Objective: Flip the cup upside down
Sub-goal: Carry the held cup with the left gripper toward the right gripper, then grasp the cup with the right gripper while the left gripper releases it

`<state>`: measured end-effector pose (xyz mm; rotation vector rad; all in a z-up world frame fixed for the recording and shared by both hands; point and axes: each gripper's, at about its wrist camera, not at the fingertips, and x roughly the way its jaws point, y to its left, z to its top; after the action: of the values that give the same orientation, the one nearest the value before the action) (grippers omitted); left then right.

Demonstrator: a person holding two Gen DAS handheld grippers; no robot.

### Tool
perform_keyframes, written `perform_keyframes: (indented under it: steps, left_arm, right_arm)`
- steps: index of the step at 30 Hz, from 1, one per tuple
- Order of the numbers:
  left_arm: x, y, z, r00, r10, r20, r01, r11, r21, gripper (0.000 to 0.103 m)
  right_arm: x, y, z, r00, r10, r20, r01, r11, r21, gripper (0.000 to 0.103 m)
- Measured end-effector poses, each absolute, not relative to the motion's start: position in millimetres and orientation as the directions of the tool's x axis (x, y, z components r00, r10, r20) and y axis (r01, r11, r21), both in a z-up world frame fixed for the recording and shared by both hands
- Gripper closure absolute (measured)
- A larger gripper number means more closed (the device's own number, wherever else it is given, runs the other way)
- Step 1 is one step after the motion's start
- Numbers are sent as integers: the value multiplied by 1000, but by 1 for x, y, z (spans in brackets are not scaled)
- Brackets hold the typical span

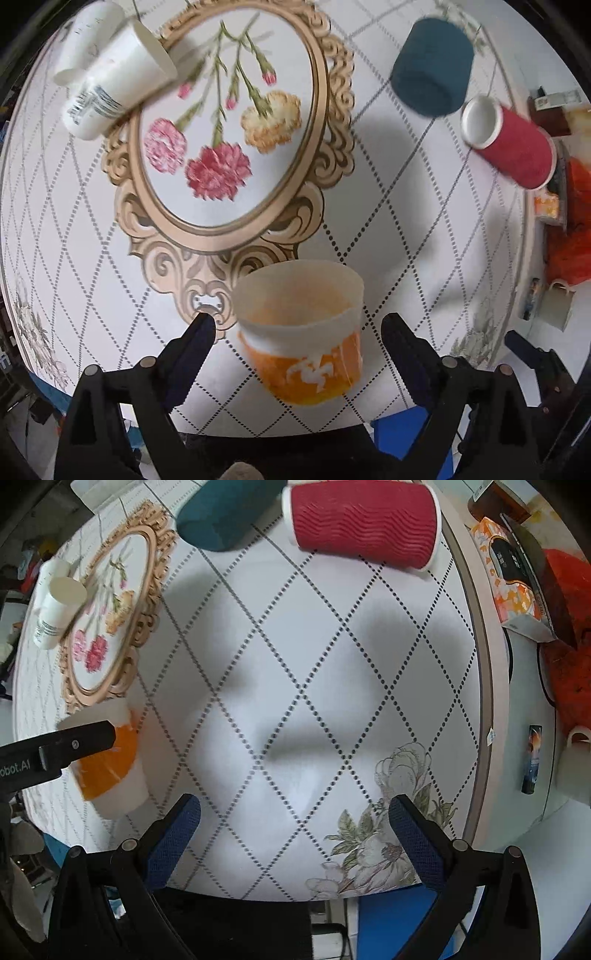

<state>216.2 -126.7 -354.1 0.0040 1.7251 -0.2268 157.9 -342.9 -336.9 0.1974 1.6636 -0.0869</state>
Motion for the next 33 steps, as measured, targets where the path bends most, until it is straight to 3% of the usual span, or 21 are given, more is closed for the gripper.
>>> perform_keyframes:
  steps: [5, 9, 17, 22, 27, 33]
  left_arm:
    - [213, -95, -317, -75, -102, -992, 120, 987, -111, 11]
    - [201, -65, -295, 11, -14, -1000, 101, 995, -13, 11]
    - [173, -1, -307, 8, 69, -998, -9, 998, 69, 11]
    - [164, 23, -320, 1, 91, -996, -49, 995, 91, 11]
    - [158, 30, -328, -5, 90, -996, -58, 994, 90, 11]
    - [154, 29, -331, -2, 90, -996, -39, 995, 90, 11]
  right_arm:
    - [155, -322, -312, -41, 150, -988, 200, 970, 139, 0]
    - [151, -284, -294, -14, 199, -980, 171, 966, 194, 0]
    - [157, -227, -308, -25, 234, -972, 142, 963, 229, 3]
    - [173, -214, -323, -34, 232, -972, 169, 960, 223, 11]
    - [180, -206, -335, -57, 226, -972, 187, 959, 212, 28]
    - [181, -200, -337, -58, 239, -969, 224, 949, 220, 32]
